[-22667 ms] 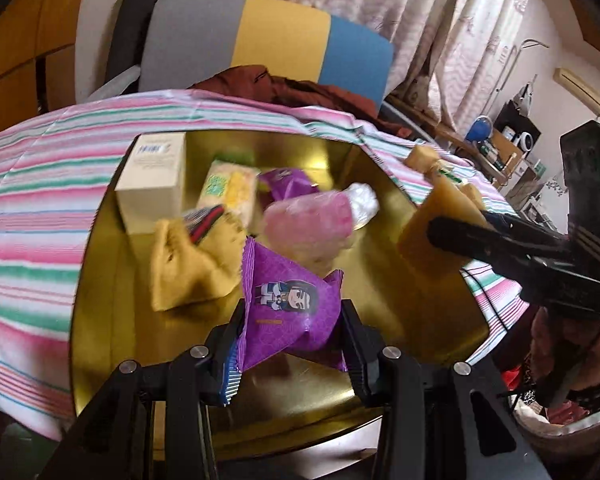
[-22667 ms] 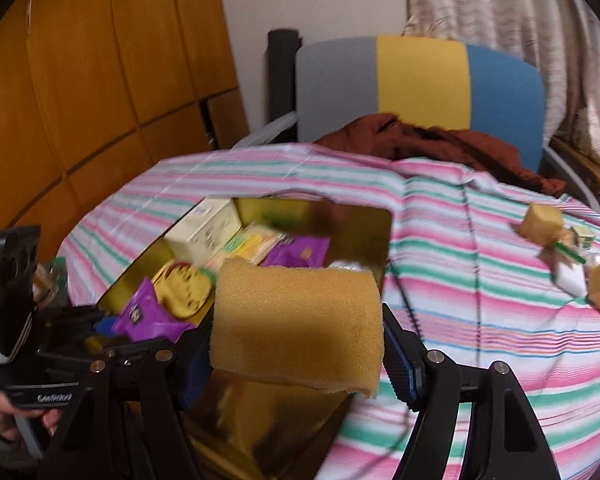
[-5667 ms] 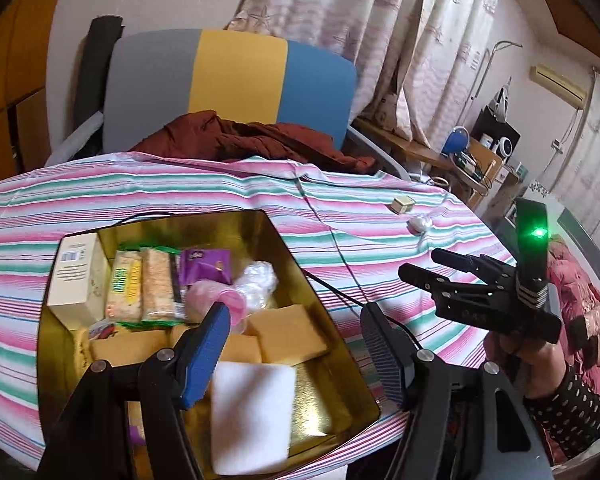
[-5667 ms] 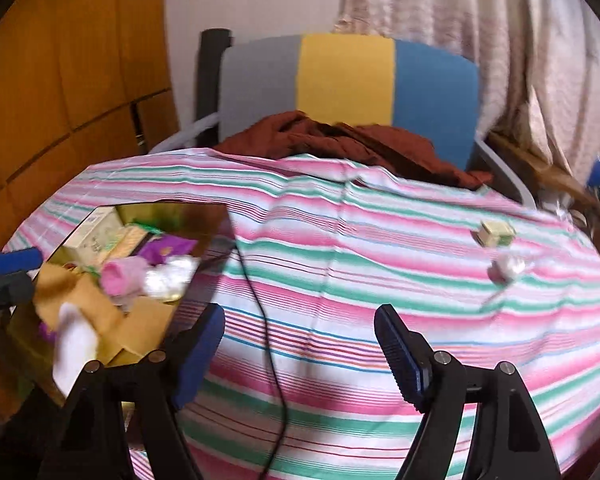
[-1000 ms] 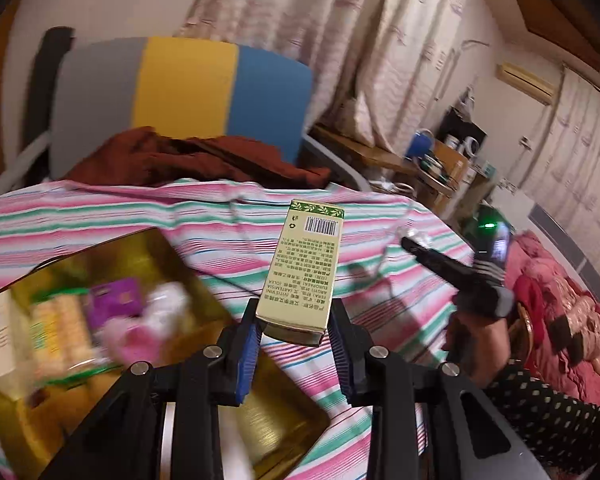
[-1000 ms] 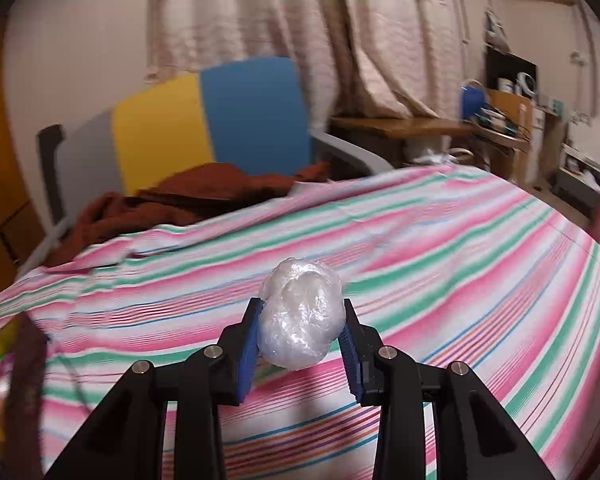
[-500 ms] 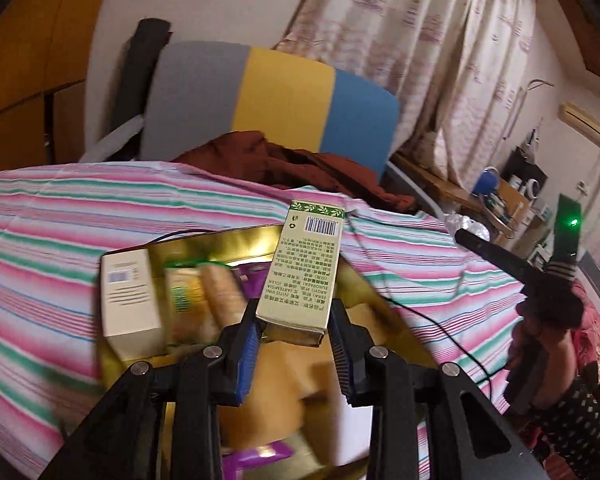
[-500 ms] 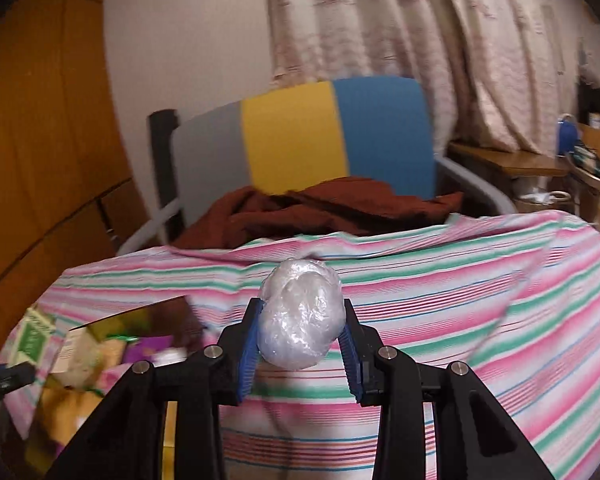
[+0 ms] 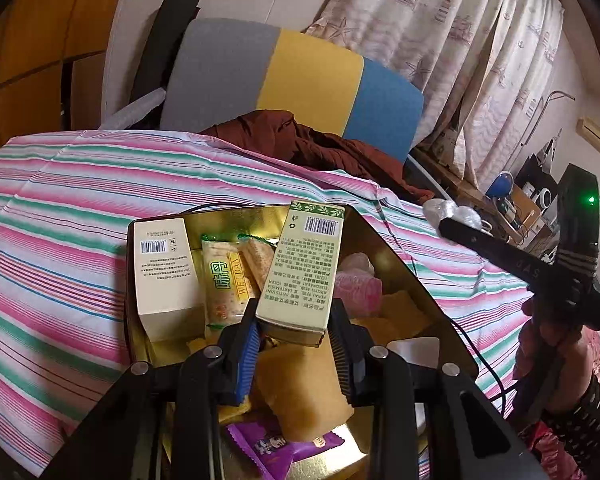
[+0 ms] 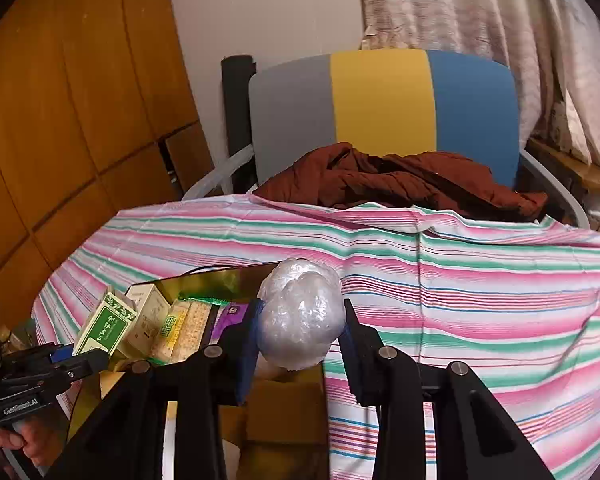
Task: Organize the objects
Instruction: 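Carry the medicine box and wrapped ball over the gold tray and open both grippers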
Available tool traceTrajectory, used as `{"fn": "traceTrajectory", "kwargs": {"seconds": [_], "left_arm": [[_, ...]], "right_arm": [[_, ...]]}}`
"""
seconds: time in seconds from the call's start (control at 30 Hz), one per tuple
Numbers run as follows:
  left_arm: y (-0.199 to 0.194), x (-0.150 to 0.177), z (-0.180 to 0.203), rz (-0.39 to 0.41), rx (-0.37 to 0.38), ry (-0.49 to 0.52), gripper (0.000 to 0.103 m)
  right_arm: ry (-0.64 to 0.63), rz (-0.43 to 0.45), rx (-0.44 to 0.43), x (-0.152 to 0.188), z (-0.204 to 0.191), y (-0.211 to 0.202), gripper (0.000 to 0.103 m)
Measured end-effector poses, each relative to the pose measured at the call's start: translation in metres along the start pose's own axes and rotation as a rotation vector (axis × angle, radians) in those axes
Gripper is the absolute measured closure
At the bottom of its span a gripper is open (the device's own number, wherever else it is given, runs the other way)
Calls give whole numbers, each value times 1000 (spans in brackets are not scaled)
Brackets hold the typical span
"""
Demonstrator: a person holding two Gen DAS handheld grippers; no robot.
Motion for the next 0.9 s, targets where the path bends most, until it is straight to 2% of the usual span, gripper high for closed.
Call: {"fn": "traceTrajectory", "kwargs": {"seconds": [0.27, 0.73, 0.9], "left_arm": [[-1, -5, 0, 6, -3, -1, 70], [20, -12, -5, -61, 1, -29, 70], [25, -14, -7, -76, -24, -31, 70]], "right_arm": [[-11, -59, 25, 2, -12, 17, 66], [-44, -111, 30, -8, -22, 44, 66], [-52, -123, 48, -12, -18, 52, 66]]}}
Point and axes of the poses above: each gripper's, at about its wrist camera, not at the fingertips, and y roughly the way its jaws point, z to its right, x to its underside, the point moved 4 cm from there along y, roughly the way its jaws point, and after that the axes turned 9 degrees about -x, right-handed, at the moved point
